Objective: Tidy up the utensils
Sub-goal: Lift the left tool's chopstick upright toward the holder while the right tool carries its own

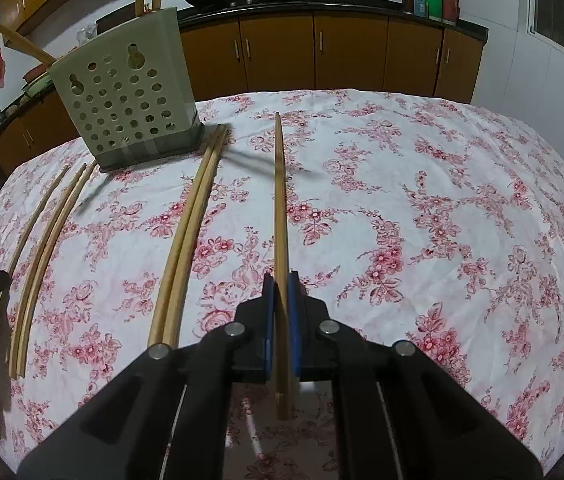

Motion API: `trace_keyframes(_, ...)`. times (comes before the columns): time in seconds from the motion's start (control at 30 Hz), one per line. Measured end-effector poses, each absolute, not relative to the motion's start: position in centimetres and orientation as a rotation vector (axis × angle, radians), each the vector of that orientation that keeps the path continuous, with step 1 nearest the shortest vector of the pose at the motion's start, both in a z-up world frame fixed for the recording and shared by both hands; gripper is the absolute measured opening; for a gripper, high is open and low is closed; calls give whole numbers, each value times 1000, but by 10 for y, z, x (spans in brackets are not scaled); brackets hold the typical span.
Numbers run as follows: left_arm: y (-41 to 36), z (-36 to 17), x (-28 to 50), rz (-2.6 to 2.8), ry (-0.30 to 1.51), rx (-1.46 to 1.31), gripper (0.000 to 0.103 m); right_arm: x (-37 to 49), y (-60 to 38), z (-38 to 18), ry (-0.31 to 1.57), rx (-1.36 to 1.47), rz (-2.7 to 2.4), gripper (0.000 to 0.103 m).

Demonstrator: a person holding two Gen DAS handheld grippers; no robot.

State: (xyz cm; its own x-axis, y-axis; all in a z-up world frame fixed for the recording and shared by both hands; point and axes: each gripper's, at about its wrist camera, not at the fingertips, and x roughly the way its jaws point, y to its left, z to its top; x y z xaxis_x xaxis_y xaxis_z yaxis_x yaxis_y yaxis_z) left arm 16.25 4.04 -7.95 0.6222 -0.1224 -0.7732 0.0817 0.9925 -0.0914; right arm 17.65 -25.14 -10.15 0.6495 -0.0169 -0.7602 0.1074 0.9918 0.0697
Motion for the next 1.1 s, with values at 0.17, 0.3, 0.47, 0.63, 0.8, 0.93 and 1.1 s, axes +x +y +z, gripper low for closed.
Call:
trace_keyframes(0.17, 37, -79, 158, -116, 891, -15, 8, 173, -253, -102, 863, 114, -67, 9)
trace_keyframes(0.3, 35, -79, 158, -113, 891, 3, 8, 172, -253, -101, 863, 115, -66, 8)
trace_keyframes(0.47, 36, -71, 159, -119, 880, -1, 8, 166, -259, -85, 810, 136, -71, 8)
trace_keyframes(0.63, 39, -47, 157, -130, 811, -19, 7, 159, -268, -57, 725, 152, -80, 8)
trace_keyframes(0.8, 42, -23, 157, -129, 749, -43, 7, 155, -273, -43, 678, 160, -82, 8)
trace_keyframes(0.93, 50, 3, 157, -120, 680, -91, 7, 152, -277, -20, 598, 177, -83, 8)
trace_keyframes(1.1, 62, 34, 156, -105, 598, -152, 7, 144, -284, 16, 474, 203, -90, 8)
